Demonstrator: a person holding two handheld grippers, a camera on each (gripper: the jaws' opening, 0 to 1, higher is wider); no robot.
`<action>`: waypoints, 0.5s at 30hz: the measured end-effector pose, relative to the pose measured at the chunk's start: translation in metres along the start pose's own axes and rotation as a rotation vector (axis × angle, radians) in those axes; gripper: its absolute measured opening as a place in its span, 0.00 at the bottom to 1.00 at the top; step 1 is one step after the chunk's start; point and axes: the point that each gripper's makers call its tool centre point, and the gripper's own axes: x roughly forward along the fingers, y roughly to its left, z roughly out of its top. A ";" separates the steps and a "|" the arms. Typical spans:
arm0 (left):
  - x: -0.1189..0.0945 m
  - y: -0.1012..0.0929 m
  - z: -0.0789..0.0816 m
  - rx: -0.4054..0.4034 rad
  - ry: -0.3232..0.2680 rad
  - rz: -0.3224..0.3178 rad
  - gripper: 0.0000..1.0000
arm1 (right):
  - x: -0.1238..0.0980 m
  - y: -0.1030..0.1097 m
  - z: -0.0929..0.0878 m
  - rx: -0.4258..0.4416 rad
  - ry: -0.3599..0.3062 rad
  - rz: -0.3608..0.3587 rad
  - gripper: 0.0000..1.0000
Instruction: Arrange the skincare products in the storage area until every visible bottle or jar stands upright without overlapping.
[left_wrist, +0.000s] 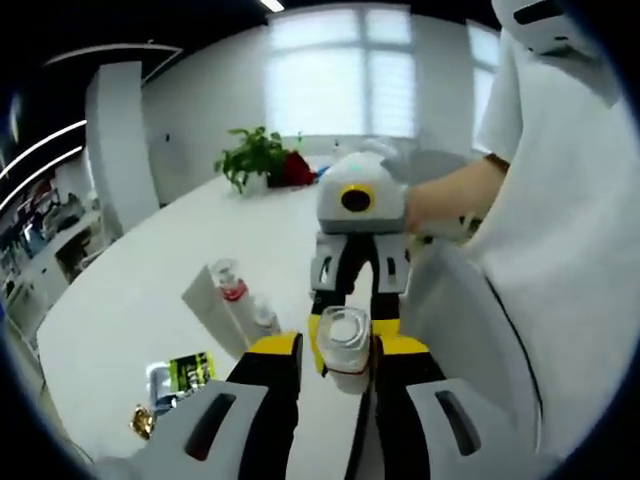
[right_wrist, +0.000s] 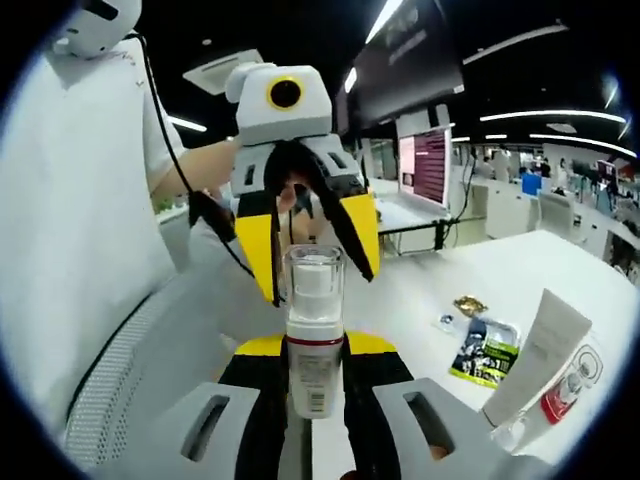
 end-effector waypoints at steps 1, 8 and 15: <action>0.000 -0.001 -0.002 0.003 0.010 -0.003 0.30 | 0.001 0.002 0.000 -0.003 0.000 0.013 0.20; 0.004 -0.009 -0.006 0.024 0.047 -0.017 0.27 | 0.005 0.004 0.000 -0.019 0.013 0.034 0.20; 0.008 -0.012 -0.011 0.059 0.092 -0.026 0.26 | 0.006 0.006 -0.007 -0.029 0.049 0.032 0.20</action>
